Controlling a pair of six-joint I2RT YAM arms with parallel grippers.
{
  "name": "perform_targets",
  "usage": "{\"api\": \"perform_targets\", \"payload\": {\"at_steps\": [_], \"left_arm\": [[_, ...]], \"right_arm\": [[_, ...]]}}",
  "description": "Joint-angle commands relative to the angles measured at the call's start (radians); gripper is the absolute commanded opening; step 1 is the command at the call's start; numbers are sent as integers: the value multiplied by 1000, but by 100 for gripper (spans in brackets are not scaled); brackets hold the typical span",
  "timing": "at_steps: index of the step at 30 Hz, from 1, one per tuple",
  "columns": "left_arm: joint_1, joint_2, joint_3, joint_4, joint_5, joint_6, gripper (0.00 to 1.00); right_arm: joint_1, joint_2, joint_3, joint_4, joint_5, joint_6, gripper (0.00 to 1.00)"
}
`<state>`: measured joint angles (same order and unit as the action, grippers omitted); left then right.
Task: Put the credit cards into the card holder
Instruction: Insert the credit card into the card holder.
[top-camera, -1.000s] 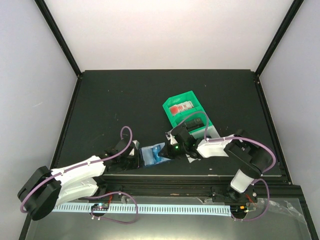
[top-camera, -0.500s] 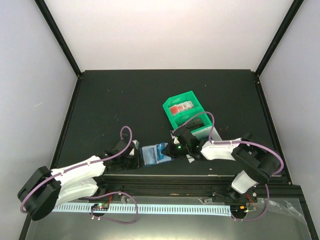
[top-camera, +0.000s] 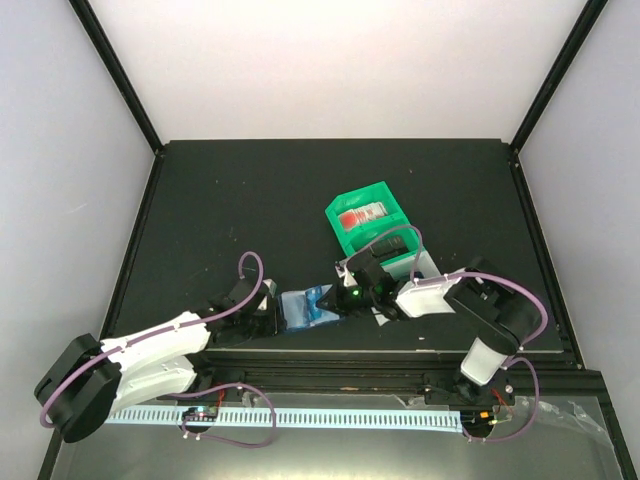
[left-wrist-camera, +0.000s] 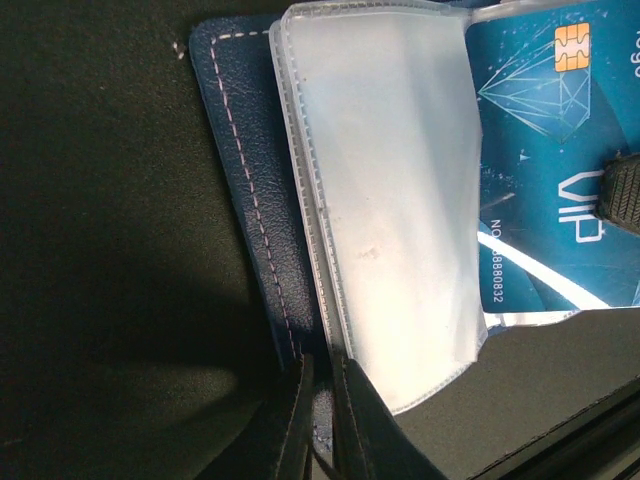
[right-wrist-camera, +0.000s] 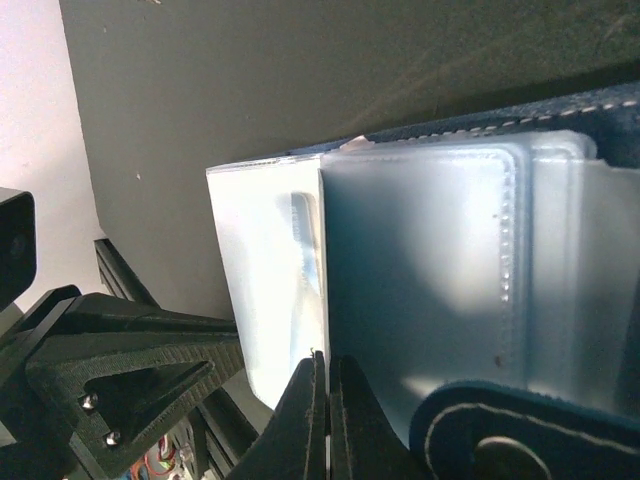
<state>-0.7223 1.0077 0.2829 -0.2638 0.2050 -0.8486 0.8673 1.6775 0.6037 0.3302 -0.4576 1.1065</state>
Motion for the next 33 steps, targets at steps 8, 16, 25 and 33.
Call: {"api": "perform_targets", "payload": {"at_steps": [8, 16, 25, 33], "left_arm": [[-3, 7, -11, -15, -28, 12, 8], [-3, 6, -10, -21, -36, 15, 8], [-3, -6, -7, -42, -55, 19, 8], [-3, -17, -2, -55, -71, 22, 7]], "right_arm": [[10, 123, -5, 184, -132, 94, 1], [10, 131, -11, 201, -133, 129, 1], [9, 36, -21, 77, -21, 90, 1], [9, -47, -6, -29, 30, 34, 1]]}}
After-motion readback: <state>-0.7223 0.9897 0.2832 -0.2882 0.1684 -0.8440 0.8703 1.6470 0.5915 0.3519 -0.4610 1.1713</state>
